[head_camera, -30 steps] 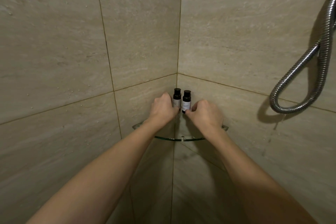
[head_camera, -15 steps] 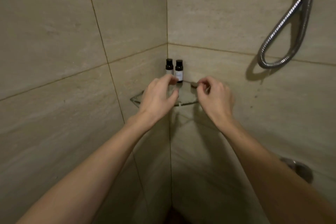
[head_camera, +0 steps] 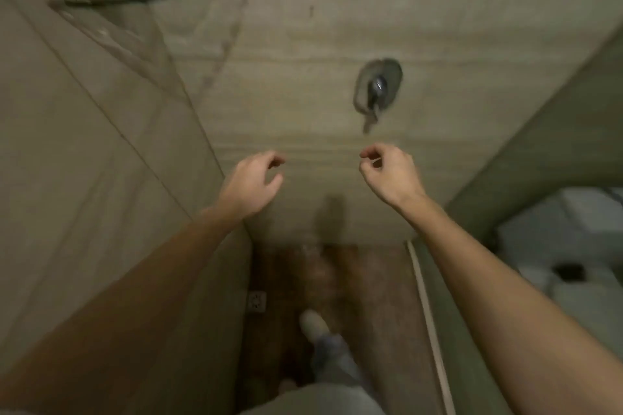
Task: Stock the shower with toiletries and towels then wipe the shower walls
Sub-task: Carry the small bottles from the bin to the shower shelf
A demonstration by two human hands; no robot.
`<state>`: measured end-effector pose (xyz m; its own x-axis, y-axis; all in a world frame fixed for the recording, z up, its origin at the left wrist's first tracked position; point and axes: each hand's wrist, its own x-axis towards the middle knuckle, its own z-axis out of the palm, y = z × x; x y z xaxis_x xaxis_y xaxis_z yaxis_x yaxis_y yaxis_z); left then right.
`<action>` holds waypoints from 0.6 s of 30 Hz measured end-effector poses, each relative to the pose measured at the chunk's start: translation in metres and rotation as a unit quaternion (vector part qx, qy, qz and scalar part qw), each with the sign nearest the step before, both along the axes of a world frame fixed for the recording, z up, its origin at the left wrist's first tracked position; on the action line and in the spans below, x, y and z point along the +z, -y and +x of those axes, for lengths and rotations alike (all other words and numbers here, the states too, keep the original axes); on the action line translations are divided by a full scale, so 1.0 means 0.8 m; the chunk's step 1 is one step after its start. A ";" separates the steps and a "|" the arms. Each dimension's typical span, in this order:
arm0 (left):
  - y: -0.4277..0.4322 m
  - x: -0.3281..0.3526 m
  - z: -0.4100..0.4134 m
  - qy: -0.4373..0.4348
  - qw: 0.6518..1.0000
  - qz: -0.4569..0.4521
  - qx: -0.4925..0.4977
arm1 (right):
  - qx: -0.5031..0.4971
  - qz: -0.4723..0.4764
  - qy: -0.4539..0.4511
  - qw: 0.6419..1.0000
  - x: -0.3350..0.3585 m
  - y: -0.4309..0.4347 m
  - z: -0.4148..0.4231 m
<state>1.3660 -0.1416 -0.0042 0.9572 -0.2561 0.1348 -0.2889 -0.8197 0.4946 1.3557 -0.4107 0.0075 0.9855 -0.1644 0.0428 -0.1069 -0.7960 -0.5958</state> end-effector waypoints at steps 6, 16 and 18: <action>0.025 -0.149 -0.116 -0.246 0.964 0.053 -0.089 | -0.074 -0.005 -0.237 0.969 -0.128 0.077 -0.209; 0.112 -0.241 -0.230 -0.364 0.880 0.200 -0.231 | -0.394 0.249 -0.399 0.790 -0.246 0.163 -0.565; 0.136 -0.251 -0.248 -0.379 0.862 0.230 -0.248 | -0.453 0.282 -0.364 0.764 -0.244 0.166 -0.609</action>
<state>1.1675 -0.2504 -0.2050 0.4831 -0.5190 -0.7051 -0.3970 -0.8477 0.3520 0.8683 -0.5437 -0.1878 0.1861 -0.5825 -0.7912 -0.9271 0.1626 -0.3378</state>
